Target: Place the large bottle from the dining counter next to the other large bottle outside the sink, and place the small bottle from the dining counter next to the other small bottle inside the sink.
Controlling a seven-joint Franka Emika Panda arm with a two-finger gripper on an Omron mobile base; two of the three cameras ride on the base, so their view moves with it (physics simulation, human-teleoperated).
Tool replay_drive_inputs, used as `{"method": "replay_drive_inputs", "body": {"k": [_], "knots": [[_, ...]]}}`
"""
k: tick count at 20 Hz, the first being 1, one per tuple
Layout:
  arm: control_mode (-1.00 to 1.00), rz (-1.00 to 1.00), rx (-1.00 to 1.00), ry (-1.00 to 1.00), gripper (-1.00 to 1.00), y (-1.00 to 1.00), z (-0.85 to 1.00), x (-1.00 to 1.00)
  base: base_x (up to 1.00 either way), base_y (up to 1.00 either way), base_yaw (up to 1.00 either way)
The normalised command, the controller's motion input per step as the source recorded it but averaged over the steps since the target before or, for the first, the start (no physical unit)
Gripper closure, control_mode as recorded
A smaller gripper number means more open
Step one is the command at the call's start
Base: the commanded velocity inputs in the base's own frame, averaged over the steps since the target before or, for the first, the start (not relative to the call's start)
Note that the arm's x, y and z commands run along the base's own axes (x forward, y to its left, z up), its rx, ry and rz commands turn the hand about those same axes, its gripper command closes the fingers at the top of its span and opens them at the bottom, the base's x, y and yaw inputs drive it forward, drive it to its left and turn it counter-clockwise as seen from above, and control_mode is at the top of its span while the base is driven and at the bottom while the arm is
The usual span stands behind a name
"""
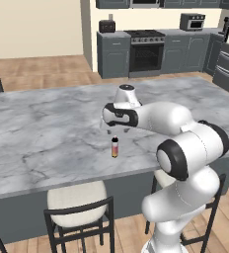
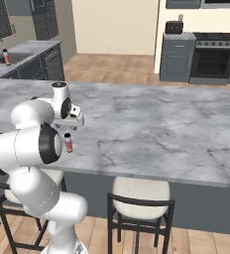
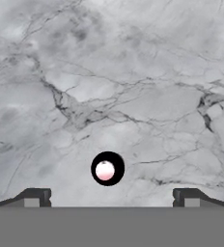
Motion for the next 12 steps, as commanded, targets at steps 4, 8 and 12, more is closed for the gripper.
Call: {"method": "replay_drive_inputs", "body": {"k": [4,8,12], "knots": [[-1.00,0.00,0.00,0.00,-1.00,0.15,0.00,0.11,0.00,0.00,0.00],[-1.00,0.00,0.00,0.00,-1.00,0.11,-0.07,0.01,0.00,0.00,0.00],[-1.00,0.00,0.00,0.00,-1.00,0.00,0.00,0.00,0.00,0.00,0.00]]}}
